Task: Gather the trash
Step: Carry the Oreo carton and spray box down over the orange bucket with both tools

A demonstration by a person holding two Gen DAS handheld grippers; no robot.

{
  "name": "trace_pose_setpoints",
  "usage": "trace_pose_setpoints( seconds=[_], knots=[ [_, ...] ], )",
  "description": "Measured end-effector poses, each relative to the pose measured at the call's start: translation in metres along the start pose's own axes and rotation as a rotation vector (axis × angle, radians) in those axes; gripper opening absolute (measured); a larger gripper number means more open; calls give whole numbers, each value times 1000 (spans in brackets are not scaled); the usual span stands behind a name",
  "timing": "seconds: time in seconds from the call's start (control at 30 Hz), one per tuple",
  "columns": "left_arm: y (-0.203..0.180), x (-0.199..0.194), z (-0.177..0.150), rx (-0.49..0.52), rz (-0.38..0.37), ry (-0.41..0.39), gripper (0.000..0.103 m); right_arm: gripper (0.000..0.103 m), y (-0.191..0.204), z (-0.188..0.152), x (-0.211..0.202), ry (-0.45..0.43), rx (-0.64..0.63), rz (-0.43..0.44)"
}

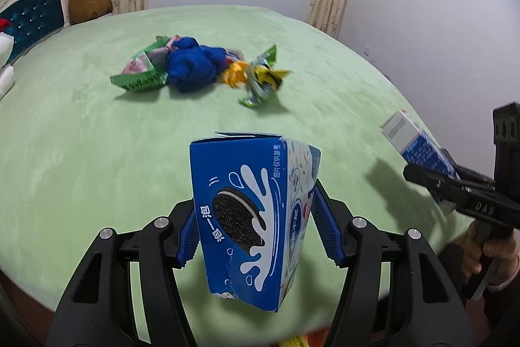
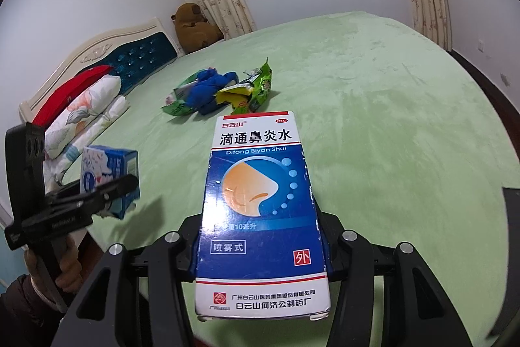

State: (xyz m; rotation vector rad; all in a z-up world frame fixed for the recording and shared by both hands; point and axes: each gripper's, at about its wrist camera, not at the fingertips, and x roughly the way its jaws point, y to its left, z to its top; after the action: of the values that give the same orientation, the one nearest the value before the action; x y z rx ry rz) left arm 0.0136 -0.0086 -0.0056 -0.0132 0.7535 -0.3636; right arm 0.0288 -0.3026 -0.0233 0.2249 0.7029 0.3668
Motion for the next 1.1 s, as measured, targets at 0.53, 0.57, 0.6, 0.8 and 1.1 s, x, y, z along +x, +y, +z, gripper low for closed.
trace_pose_setpoints(
  seconds=[0.53,0.57,0.6,0.8,1.1],
  knots=[
    [-32,-26,-76,28,6,104,59,51,32,-68,-46,78,-22,63],
    [-33,-26,-78,31,6,106,59,51,33,-72,-48,88,-18,70],
    [-35,-27,-81,33,6,108,59,51,34,-76,-49,95,-15,77],
    [-44,-32,-96,68,2,146,59,51,47,-109,-60,179,-95,118],
    [-53,-18,-149,122,-49,330,59,51,54,-155,-57,379,-241,171]
  ],
)
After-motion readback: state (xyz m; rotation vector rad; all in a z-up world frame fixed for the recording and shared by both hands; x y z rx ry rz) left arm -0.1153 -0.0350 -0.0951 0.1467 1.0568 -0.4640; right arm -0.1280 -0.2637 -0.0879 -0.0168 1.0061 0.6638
